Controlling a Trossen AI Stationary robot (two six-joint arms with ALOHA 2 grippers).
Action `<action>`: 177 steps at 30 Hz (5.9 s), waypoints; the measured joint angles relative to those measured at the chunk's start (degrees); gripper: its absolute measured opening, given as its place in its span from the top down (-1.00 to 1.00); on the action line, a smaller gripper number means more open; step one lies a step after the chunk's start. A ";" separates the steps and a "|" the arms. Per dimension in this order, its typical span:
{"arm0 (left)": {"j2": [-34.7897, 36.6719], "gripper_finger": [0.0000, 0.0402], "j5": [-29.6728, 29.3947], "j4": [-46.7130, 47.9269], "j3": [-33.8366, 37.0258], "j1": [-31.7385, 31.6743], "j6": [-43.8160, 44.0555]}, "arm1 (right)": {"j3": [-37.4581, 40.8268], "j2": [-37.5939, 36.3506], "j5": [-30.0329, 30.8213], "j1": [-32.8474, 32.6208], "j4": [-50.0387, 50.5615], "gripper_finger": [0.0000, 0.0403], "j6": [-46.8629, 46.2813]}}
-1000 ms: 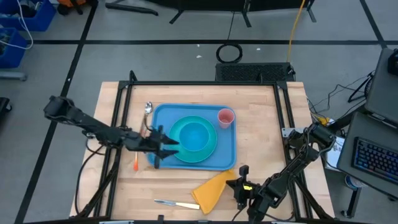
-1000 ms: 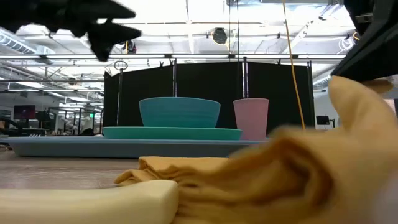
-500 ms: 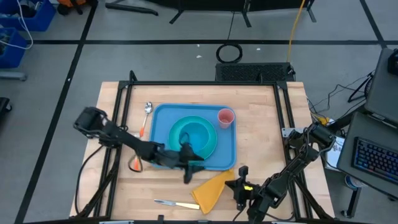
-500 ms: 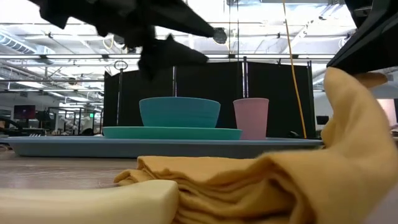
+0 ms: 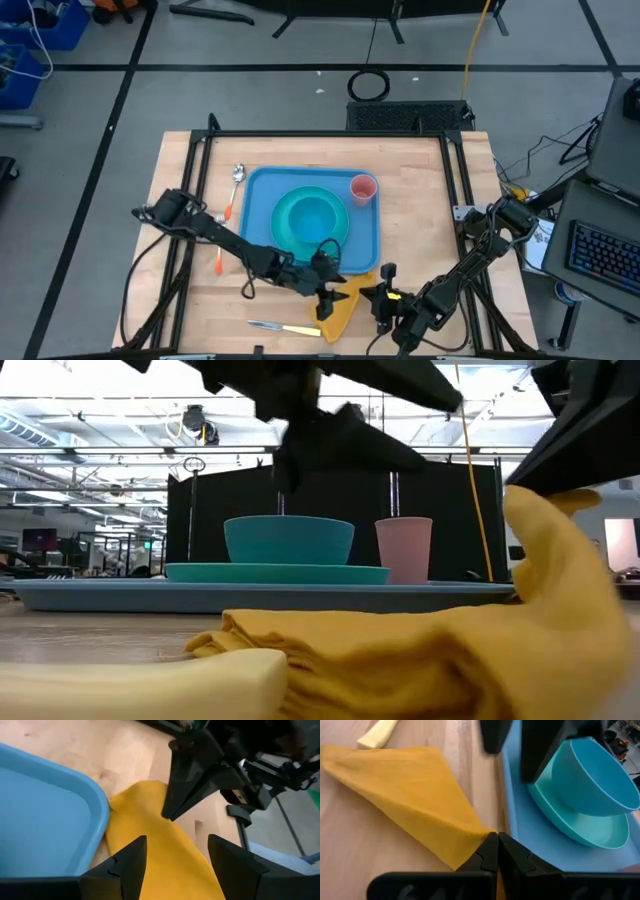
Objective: Set up tray
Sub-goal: Put the yellow napkin on the blue serving tray to the left of the blue plate
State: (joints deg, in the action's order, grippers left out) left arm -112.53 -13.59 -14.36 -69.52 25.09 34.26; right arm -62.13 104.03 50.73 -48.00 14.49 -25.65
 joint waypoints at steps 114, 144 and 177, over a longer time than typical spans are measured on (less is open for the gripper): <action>-3.17 0.96 0.08 11.12 -6.09 4.74 0.18 | 2.35 -0.02 7.82 -6.32 -9.49 0.03 1.37; -3.23 0.97 -1.42 12.06 -6.08 6.18 -0.04 | 11.72 0.00 -10.53 3.14 -29.26 -0.03 9.94; 2.82 0.97 -13.53 20.29 -6.13 9.71 -2.01 | 11.63 -12.52 -16.62 2.84 -27.04 0.99 17.34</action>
State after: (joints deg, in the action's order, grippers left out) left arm -109.71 -27.12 5.93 -75.66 34.79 32.25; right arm -50.49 91.51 34.11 -45.16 -12.54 -8.30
